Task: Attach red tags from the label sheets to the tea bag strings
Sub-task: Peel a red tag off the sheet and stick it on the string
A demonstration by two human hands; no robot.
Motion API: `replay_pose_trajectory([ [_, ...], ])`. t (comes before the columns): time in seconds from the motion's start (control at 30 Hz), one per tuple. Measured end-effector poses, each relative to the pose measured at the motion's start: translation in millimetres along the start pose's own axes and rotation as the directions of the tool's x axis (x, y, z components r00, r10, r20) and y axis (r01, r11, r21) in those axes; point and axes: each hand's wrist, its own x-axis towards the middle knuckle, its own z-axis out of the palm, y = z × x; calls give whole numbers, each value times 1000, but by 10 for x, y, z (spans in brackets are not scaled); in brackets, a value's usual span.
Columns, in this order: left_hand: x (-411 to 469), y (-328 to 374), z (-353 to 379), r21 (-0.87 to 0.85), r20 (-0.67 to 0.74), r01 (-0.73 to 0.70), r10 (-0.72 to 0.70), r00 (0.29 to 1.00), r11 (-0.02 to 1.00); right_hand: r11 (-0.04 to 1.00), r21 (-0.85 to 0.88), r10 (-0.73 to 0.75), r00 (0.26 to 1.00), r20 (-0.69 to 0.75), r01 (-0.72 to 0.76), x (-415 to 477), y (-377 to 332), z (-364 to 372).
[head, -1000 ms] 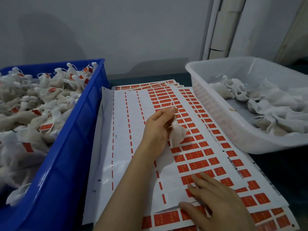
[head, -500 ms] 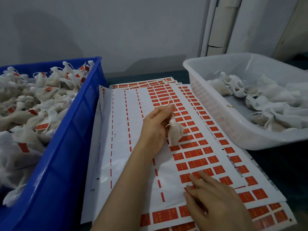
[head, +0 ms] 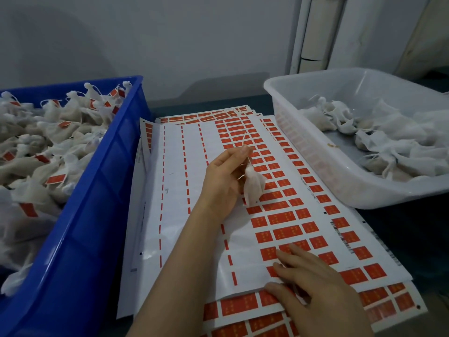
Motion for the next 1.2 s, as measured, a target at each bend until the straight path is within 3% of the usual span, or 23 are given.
replay_pose_trajectory([
  [0.2,-18,8,7,0,20,-3,3,1000,1000,990,91,107,994,-27,-104,25,-37,31],
  [0.47,-24,10,9,0,17,8,-8,1000,1000,993,112,70,979,-194,-49,-8,-52,134],
  [0.9,-35,11,8,-17,27,10,-10,1000,1000,942,320,173,967,-189,-106,19,-104,-4],
  [1.2,-40,16,4,0,46,40,-40,998,999,947,304,199,934,-298,-105,65,-40,10],
])
